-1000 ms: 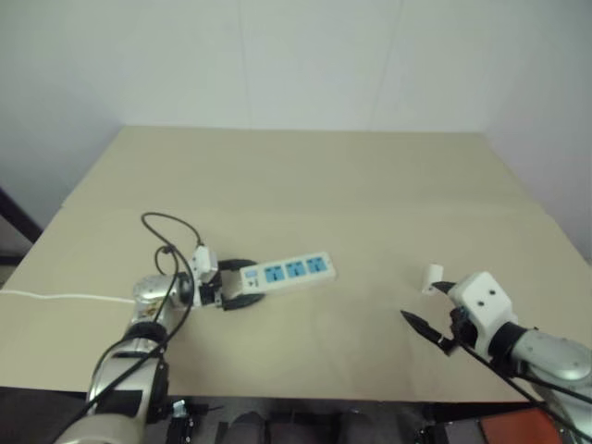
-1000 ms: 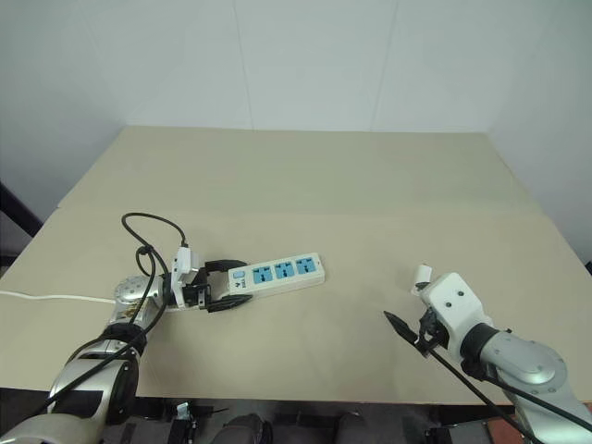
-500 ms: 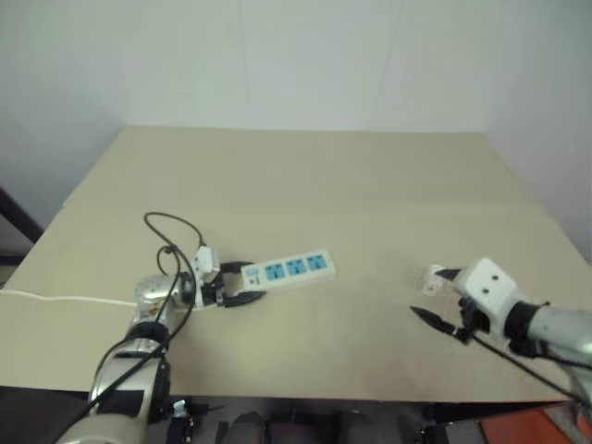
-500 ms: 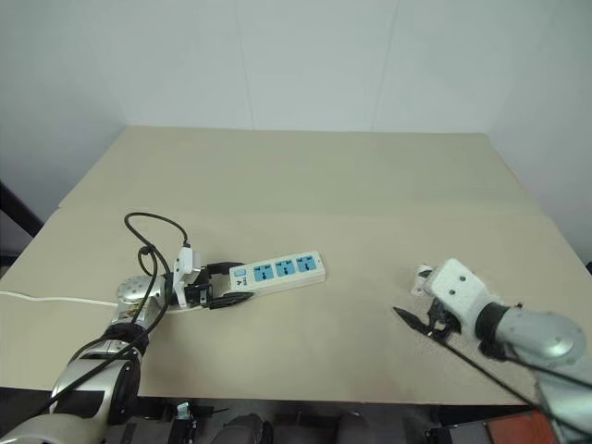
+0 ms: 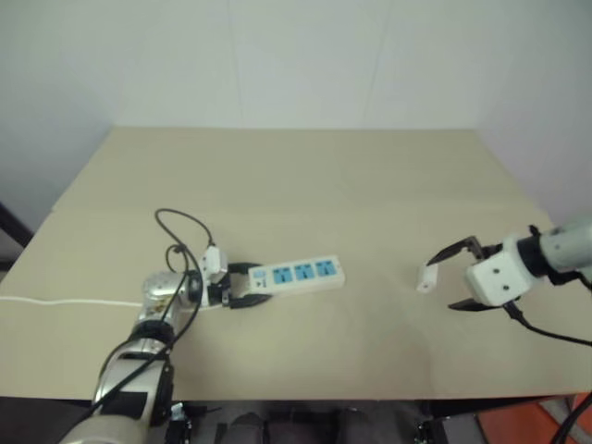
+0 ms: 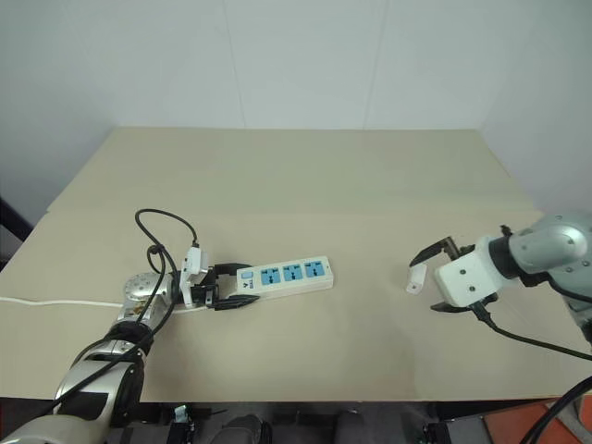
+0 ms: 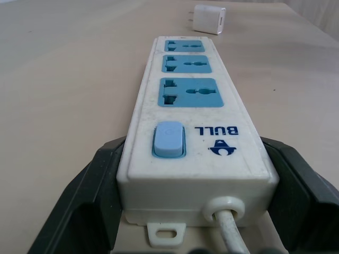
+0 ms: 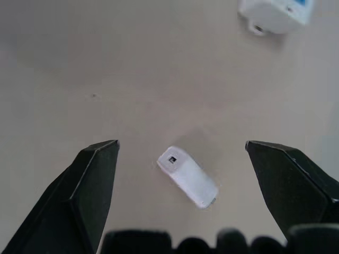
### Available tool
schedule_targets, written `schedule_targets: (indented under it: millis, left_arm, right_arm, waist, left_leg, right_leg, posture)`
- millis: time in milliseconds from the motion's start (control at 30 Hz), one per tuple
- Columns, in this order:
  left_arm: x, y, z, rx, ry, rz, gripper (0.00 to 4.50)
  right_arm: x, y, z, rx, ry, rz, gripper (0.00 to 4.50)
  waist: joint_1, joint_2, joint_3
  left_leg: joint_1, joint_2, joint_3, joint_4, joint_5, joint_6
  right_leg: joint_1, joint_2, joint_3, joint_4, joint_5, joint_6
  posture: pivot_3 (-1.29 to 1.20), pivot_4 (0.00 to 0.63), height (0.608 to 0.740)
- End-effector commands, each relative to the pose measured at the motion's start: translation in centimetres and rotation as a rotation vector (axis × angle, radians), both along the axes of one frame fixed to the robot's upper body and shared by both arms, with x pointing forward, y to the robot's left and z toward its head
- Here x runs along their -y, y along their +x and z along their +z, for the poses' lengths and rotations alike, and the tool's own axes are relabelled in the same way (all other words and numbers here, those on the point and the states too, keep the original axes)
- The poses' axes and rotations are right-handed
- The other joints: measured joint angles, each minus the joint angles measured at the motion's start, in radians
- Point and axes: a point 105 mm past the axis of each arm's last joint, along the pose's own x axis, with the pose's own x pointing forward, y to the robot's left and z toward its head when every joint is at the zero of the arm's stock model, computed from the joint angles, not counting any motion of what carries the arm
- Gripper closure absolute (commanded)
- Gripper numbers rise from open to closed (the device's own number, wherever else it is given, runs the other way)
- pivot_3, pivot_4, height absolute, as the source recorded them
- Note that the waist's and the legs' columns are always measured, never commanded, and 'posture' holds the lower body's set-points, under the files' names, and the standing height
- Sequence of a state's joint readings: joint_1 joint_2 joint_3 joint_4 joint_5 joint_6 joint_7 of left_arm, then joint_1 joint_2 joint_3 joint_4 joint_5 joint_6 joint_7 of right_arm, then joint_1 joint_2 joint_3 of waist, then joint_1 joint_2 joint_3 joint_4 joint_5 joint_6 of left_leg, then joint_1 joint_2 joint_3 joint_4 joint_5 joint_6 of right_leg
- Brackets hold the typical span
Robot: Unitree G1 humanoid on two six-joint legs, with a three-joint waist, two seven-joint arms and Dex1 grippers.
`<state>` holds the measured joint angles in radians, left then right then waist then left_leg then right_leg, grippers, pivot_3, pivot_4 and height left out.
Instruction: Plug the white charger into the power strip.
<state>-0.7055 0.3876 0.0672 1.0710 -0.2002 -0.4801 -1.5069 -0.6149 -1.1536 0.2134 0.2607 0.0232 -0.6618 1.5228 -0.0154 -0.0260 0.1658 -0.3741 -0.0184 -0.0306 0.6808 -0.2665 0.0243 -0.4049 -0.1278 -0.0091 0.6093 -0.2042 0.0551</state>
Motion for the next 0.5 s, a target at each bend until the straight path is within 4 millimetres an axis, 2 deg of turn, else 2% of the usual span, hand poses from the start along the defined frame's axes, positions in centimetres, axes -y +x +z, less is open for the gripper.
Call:
schedule_targets:
  millis: [33, 300, 500]
  left_arm:
    - [-0.1, -0.1, 0.1, 0.019, 0.009, 0.004, 1.1]
    - [-0.2, -0.3, -0.2, 0.025, 0.013, 0.015, 1.1]
    - [0.1, -0.1, 0.1, 0.037, 0.008, 0.024, 1.1]
  right_arm:
    - [-0.4, 0.0, -1.0, -0.003, -0.144, 0.183, 0.0]
    - [-1.2, 2.1, -1.9, 0.057, -0.318, 0.383, 0.0]
    - [-1.0, 2.4, -3.3, 0.058, -0.394, 0.479, 0.0]
  waist:
    - [0.0, 0.0, 0.0]
    - [-0.002, 0.001, 0.0]
    - [0.0, 0.001, 0.0]
  left_leg:
    - [0.0, 0.0, 0.0, 0.0, 0.0, 0.0]
    - [0.0, 0.0, 0.001, 0.0, 0.0, 0.0]
    - [0.0, 0.0, 0.001, 0.0, 0.0, 0.0]
  right_leg:
    - [0.0, 0.0, 0.0, 0.0, 0.0, 0.0]
    - [-0.002, 0.0, 0.001, 0.001, 0.0, 0.0]
    - [-0.002, 0.0, 0.001, 0.001, 0.0, 0.0]
  posture:
    - [0.0, 0.15, 0.74]
    - [0.0, 0.15, 0.74]
    - [0.0, 0.15, 0.74]
